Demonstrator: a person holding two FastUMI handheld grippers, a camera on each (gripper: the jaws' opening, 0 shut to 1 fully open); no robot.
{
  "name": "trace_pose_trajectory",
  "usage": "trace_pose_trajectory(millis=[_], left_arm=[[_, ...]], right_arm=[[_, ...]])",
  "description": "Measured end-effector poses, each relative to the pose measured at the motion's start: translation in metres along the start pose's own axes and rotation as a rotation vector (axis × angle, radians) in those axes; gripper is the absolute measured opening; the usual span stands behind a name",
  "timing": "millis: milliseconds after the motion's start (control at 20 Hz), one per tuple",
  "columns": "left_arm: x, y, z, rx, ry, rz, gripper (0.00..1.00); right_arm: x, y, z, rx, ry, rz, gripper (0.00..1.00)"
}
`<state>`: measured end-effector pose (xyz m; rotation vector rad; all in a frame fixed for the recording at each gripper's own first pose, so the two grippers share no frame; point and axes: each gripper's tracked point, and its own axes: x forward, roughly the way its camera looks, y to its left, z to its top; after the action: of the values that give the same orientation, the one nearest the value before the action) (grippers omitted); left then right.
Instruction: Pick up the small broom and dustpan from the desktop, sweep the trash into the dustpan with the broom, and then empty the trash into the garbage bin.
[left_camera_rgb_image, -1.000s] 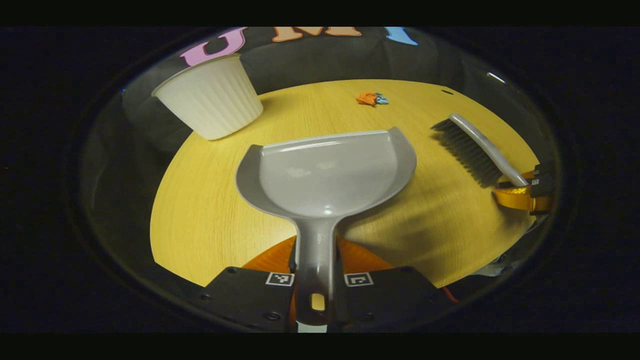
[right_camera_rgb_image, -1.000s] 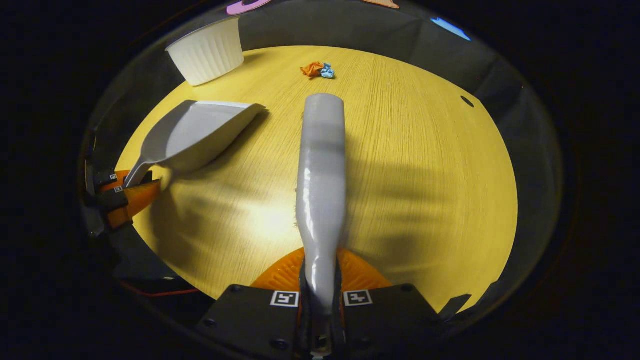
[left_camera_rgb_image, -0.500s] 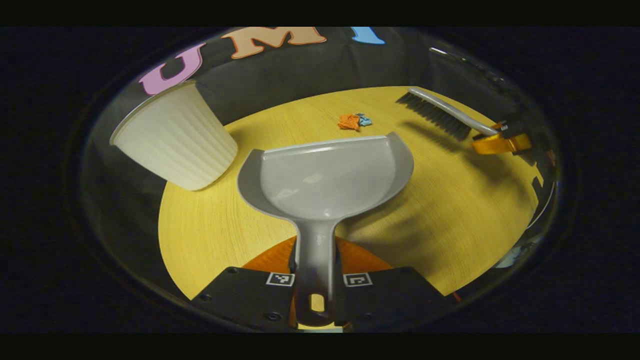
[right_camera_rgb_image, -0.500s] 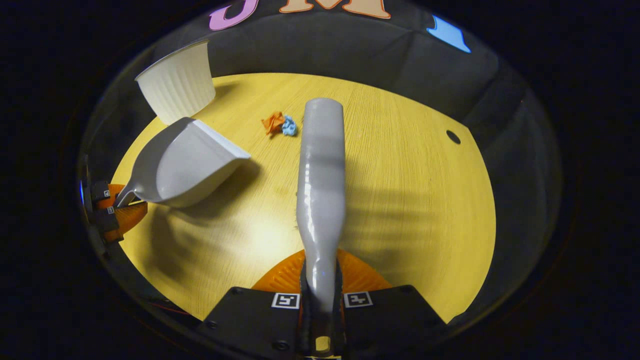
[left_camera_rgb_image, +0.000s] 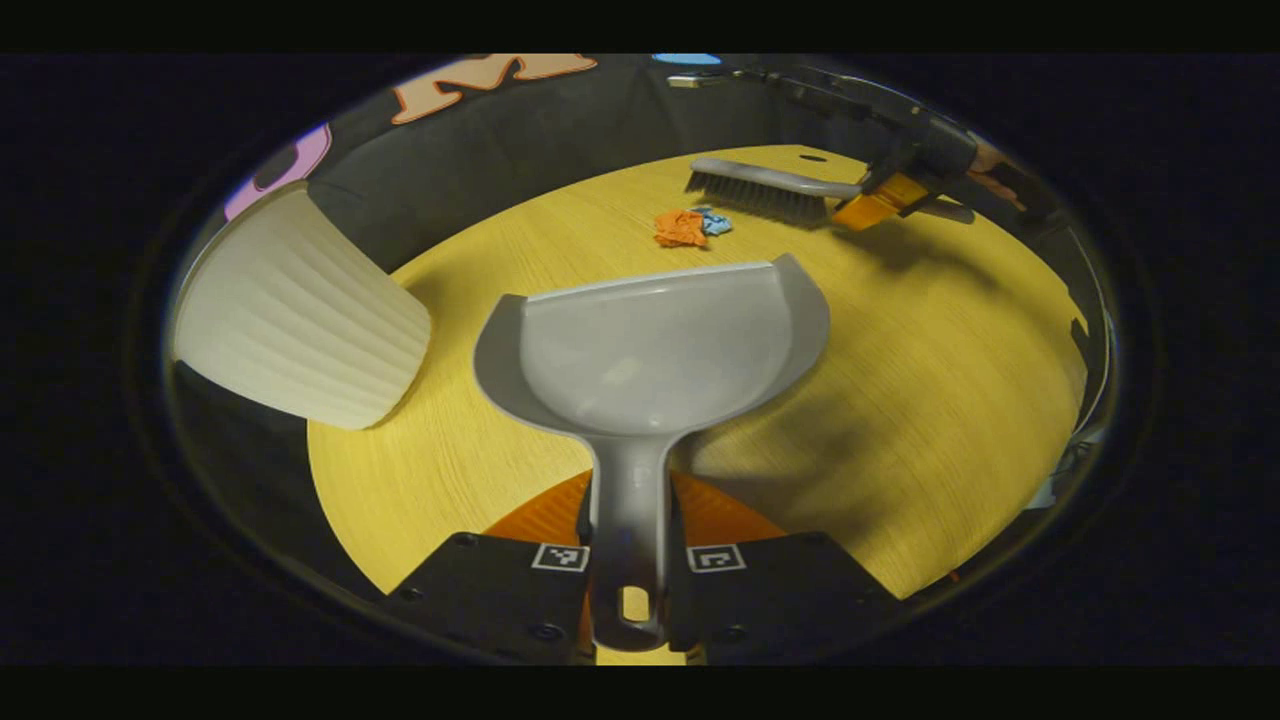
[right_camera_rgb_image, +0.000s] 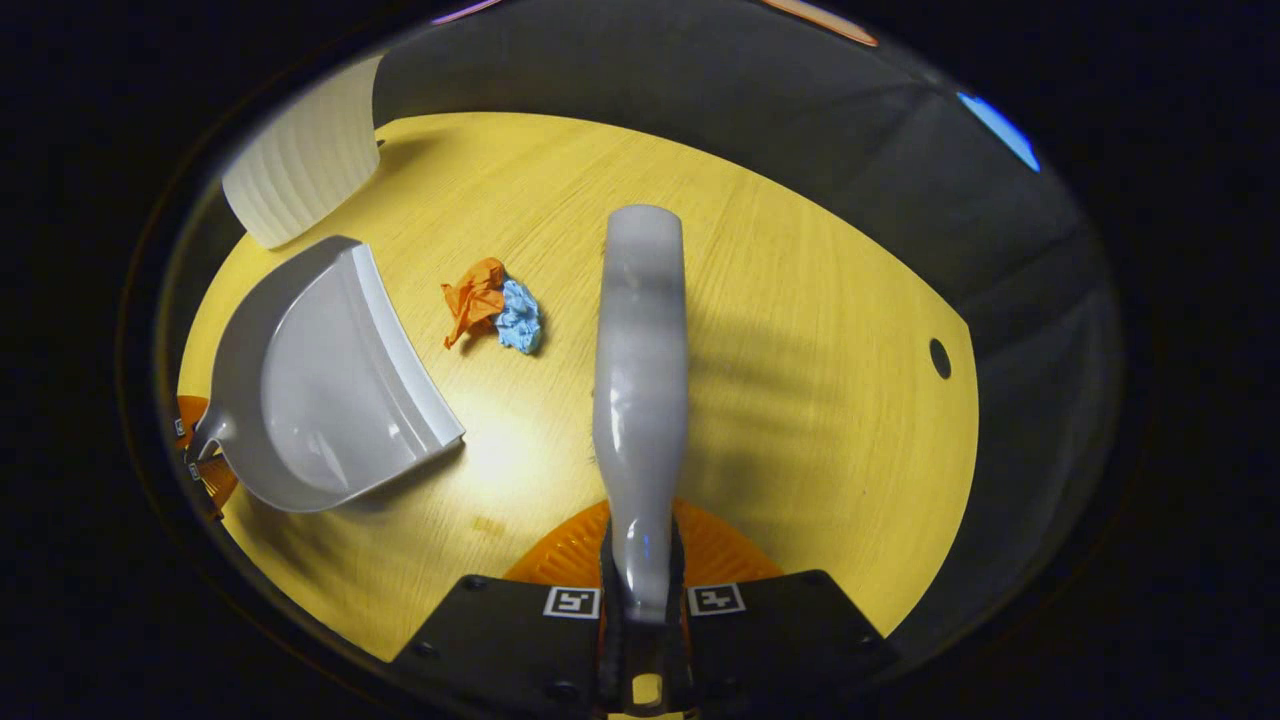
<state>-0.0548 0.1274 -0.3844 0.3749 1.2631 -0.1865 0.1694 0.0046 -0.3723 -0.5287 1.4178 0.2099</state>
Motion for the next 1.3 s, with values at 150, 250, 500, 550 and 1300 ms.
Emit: trace_pose_trajectory(millis=[150, 250, 500, 550, 1300], left_arm=[[0.002, 0.002, 0.001, 0.036, 0.010, -0.006, 0.21], [-0.002, 0.001, 0.004, 0.059, 0.011, -0.011, 0.21], [-0.002, 0.001, 0.004, 0.091, 0.011, -0.021, 0.23], [-0.003, 0.001, 0.005, 0.099, 0.008, -0.022, 0.21], [-0.008, 0.004, 0.041, -0.047, -0.330, 0.122, 0.20]], right_arm=[[0.001, 0.018, 0.015, -0.125, 0.025, 0.016, 0.17], [-0.005, 0.026, 0.023, -0.232, 0.034, 0.027, 0.14], [-0.024, 0.063, 0.043, -0.540, -0.014, 0.190, 0.17], [-0.024, 0.057, 0.050, -0.578, -0.047, 0.202, 0.17], [0.006, -0.030, -0.008, 0.093, -0.161, 0.274, 0.18]])
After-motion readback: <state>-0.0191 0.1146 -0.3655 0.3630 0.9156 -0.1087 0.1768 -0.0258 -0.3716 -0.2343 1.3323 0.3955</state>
